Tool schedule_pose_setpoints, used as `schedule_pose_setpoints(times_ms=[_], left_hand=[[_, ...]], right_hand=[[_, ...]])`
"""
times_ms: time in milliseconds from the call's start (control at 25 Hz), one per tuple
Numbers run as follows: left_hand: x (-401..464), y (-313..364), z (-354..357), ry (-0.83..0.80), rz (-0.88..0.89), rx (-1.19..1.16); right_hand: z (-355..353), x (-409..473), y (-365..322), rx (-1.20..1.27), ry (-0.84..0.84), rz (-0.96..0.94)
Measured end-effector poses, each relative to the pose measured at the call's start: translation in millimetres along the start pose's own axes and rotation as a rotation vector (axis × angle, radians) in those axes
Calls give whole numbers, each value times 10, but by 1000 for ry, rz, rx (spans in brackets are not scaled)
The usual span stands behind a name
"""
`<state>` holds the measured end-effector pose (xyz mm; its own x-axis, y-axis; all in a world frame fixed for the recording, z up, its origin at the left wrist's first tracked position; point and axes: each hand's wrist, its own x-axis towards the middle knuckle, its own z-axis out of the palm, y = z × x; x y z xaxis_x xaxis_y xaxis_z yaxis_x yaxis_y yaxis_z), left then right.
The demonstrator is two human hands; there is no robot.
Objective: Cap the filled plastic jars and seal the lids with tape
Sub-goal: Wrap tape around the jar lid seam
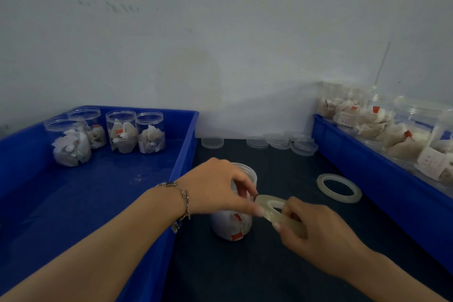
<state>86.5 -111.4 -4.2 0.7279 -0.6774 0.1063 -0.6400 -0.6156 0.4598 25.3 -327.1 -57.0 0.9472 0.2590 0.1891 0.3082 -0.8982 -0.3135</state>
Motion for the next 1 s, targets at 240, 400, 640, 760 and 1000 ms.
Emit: schedule_pose_setpoints(times_ms=[240, 400, 640, 760, 1000], left_hand=[[9, 10, 25, 12, -27, 95], [-26, 8, -46, -60, -81, 22], [-38, -26, -112, -132, -153, 10], [-67, 14, -107, -196, -162, 4], [-98, 117, -92, -109, -94, 92]], right_hand=[[-66, 44, -111, -95, -1, -28], [-74, 93, -99, 51, -19, 65], [-48, 163, -113, 248, -161, 118], [-19, 138, -75, 54, -131, 71], [-79, 256, 166, -160, -22, 129]])
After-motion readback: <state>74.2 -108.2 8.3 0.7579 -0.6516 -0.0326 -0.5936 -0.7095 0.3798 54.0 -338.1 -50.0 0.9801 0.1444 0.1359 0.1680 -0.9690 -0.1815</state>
